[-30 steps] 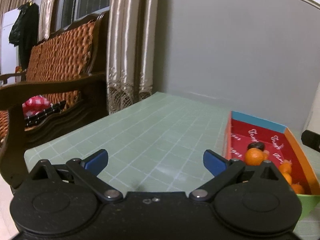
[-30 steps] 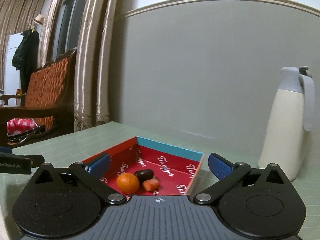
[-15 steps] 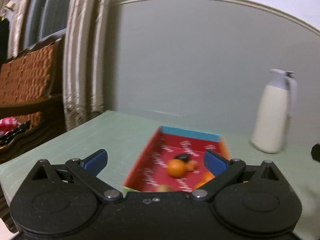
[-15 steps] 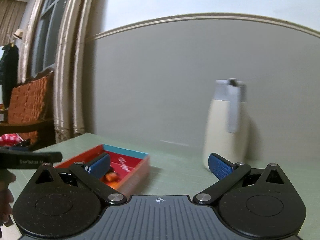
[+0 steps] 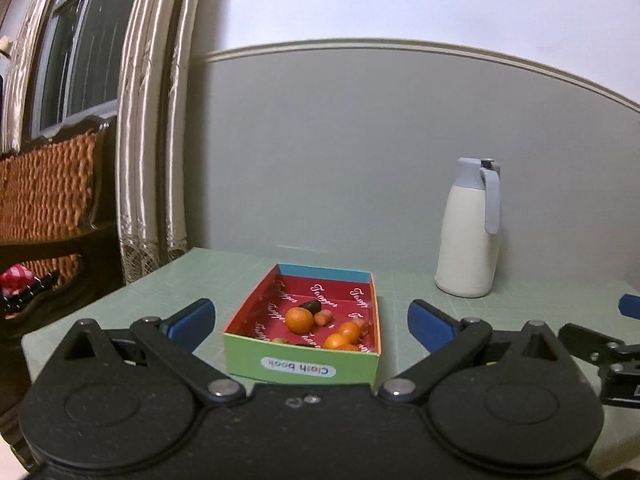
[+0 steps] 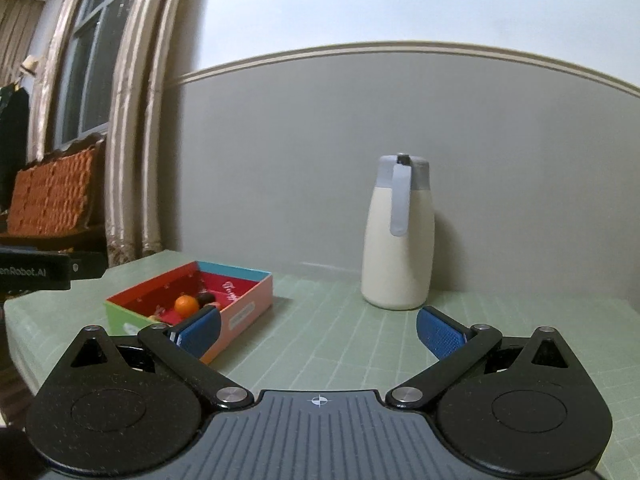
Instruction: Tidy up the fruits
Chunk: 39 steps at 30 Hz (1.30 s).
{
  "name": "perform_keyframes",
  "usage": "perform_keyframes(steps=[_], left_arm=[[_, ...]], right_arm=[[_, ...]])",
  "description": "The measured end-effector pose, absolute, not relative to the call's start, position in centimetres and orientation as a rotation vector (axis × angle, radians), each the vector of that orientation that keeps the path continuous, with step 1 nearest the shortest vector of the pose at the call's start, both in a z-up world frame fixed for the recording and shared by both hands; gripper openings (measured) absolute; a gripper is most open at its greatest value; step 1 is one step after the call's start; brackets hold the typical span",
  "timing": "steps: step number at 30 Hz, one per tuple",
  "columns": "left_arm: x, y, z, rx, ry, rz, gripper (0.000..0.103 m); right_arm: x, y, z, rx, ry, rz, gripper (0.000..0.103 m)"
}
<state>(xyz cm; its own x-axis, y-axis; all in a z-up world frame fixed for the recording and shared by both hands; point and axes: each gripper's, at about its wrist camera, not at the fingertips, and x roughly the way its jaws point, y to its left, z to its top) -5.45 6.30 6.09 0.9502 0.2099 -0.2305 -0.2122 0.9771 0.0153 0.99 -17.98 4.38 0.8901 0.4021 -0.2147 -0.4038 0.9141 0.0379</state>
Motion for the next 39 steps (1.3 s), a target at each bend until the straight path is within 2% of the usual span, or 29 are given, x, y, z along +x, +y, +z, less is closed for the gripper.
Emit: perform_keyframes(steps=[10,39], left_arm=[[-6.3,5.8,3.7,0.003,0.243,0.236,0.097],[-7.2,6.1,3.8,0.010,0.210,0.237,0.097]], right_arm=[[0.8,-17.3,2.9,-0.021,0.253,0.417,0.103],[1.1,-16.8,2.6,-0.057,0.250,0.413,0.103]])
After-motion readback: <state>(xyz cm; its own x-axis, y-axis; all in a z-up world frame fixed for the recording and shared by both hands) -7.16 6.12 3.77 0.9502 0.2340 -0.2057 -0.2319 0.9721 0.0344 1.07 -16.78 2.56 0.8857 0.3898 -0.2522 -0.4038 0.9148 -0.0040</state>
